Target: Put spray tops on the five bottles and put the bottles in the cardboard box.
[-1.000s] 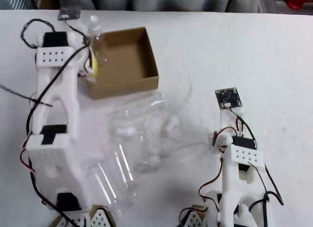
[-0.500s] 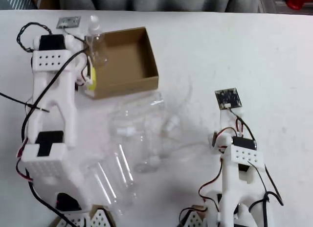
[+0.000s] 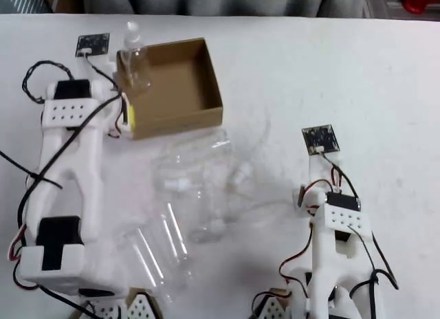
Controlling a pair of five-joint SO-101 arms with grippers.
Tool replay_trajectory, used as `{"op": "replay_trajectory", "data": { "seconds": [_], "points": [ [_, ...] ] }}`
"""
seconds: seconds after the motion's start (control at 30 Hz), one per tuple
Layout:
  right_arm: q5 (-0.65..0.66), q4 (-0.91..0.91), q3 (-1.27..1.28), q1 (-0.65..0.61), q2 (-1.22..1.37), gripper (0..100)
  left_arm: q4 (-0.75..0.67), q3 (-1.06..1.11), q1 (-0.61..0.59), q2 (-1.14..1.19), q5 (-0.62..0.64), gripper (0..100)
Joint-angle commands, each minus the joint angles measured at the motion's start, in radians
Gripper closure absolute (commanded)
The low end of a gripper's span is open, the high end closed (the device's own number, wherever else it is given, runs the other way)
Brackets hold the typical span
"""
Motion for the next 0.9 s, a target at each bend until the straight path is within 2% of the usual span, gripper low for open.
{"op": "replay_trajectory", "data": {
  "seconds": [0.0,0.13,0.23,0.5,0.87],
  "points": [
    [0.011,-0.016,-0.006,-0.002,-0.018,98.3,-0.112,0.0,-0.002,-0.07,0.061,84],
    [0.011,-0.016,-0.005,-0.002,-0.018,98.3,-0.232,0.008,-0.008,-0.056,0.144,84],
    [0.011,-0.016,-0.003,-0.001,-0.018,98.3,-0.267,-0.018,-0.002,0.016,0.18,84],
    [0.011,-0.016,-0.003,-0.001,-0.018,98.3,-0.262,-0.215,-0.015,0.302,0.196,84],
    [0.011,-0.016,-0.003,-0.005,-0.018,98.3,-0.27,-0.233,0.041,0.374,0.192,85]
  ]
}}
